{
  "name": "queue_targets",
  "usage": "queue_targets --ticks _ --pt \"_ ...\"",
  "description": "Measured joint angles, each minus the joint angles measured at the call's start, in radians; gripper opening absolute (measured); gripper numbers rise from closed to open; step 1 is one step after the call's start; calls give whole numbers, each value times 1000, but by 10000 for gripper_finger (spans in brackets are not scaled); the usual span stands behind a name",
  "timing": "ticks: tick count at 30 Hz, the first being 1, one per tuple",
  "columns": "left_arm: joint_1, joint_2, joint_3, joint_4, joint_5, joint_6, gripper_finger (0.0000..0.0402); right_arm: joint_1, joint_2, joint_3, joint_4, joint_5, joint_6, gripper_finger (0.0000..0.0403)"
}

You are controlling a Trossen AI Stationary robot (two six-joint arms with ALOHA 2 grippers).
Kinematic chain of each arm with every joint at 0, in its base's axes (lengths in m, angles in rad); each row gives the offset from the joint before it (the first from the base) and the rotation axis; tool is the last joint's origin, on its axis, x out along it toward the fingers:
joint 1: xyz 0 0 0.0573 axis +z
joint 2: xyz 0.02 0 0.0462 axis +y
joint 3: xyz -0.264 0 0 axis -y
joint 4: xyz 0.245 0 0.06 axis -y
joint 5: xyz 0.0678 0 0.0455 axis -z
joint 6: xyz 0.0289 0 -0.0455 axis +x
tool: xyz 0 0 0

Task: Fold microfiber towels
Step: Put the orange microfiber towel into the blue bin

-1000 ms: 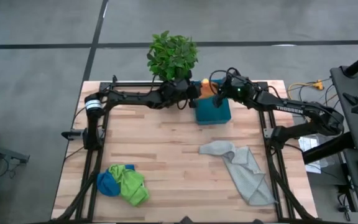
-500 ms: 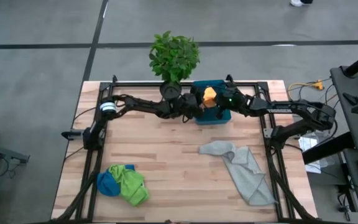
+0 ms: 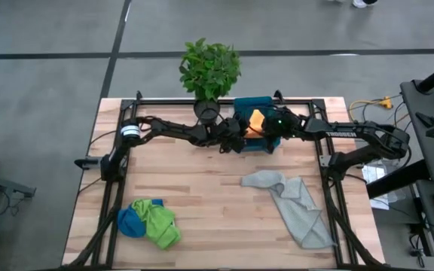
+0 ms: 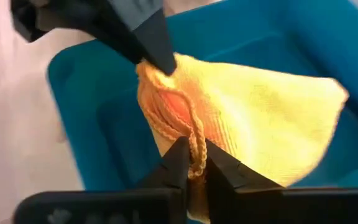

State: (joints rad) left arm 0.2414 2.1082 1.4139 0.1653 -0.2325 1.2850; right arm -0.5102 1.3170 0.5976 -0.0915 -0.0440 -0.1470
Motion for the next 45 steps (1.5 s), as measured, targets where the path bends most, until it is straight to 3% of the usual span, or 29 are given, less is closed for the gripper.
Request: queue_targets --ticks 9,14,18,25,28,32,37,45 --pt "-7 -85 -3 -24 15 -48 107 0 -55 58 -196 -68 39 127" --pt "-19 -181 -3 -12 16 -93 134 -3 -126 136 -290 -51 35 152" --pt "-24 -246 -3 -15 -12 -280 136 -53 -95 164 -261 -42 41 128" --pt "-44 -295 -3 -15 -91 -563 137 -121 156 213 -259 -117 57 18" --pt "-59 -296 -4 -19 -131 -608 137 -119 264 264 -280 -137 24 14" --pt "-84 -298 -8 -23 -198 -618 137 -119 360 358 -448 -196 -29 9" --pt "-99 -315 -9 -44 -223 -617 137 -128 313 423 -477 -198 -9 9" --pt "-99 -343 -12 -220 -281 -618 137 -145 272 519 -479 -200 216 29"
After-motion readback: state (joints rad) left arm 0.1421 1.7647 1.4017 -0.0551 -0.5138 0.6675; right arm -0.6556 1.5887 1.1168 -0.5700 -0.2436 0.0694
